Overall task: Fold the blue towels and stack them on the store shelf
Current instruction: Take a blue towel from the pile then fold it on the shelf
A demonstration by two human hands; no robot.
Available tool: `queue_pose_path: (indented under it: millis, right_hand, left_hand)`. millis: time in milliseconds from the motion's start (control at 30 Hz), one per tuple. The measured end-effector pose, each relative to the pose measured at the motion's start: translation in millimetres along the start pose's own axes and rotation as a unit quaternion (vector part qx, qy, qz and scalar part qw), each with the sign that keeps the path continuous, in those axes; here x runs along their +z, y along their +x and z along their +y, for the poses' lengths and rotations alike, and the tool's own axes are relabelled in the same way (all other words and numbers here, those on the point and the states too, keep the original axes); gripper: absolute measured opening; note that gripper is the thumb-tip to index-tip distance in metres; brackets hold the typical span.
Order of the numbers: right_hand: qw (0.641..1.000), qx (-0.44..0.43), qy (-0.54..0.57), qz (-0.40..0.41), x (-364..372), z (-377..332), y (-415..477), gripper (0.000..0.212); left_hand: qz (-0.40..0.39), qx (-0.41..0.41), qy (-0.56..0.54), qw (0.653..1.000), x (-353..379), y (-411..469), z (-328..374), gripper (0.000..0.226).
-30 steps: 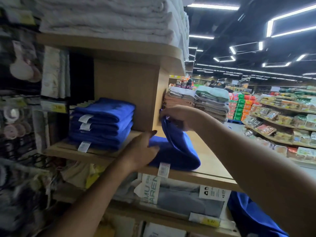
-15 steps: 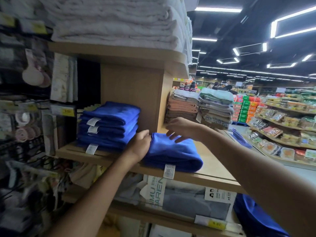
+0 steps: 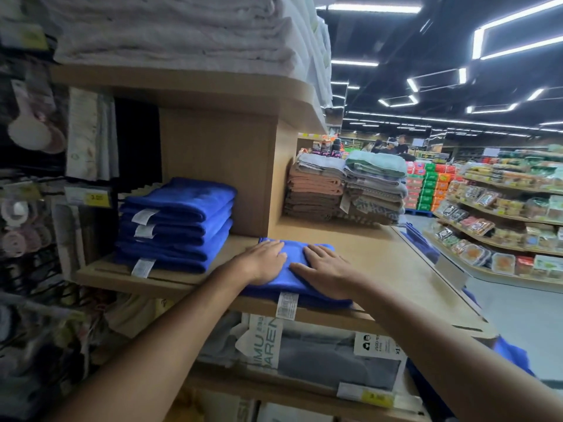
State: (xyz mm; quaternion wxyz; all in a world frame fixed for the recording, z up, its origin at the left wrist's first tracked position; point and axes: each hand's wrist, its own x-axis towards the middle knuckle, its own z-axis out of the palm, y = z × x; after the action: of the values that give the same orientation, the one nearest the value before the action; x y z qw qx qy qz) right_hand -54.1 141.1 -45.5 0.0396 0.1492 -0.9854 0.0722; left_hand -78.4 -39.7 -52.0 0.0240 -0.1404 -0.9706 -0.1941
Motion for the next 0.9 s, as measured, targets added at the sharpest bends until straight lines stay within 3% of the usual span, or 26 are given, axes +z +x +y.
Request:
queue_pose_path:
  millis: [167,300,500,633,667,800,900]
  right_hand:
    - [0.999,0.008,0.040,0.024,4,3,3,0.079]
    - [0.981,0.143,0.097,0.089,3,18,-4,0.093]
    - [0.975,0.198,0.094,0.032,-7,25,-5,0.079]
    - [0.943,0.179,0.267,0.090,-9,15,-4,0.031]
    - [0.929,0.168,0.312,0.109,-11,14,-5,0.027]
    - [0.876,0.108,0.441,0.164,-20,6,-8,0.049]
    - [0.840,0.031,0.496,0.217,-35,-3,-15,0.051]
  left_hand:
    - [0.005,0.005,0.007,1.000,2,-1,-1,0.056]
    - [0.012,0.007,-0.001,1.000,4,-1,-2,0.056]
    - [0.044,0.019,-0.031,0.998,4,-4,-4,0.055]
    - [0.061,0.028,-0.043,0.997,4,-5,-6,0.053]
    - [0.067,0.028,-0.052,0.996,5,-5,-6,0.053]
    - [0.112,0.008,-0.134,0.985,5,-6,-6,0.064]
    - [0.183,-0.058,-0.295,0.936,-6,-12,-5,0.093]
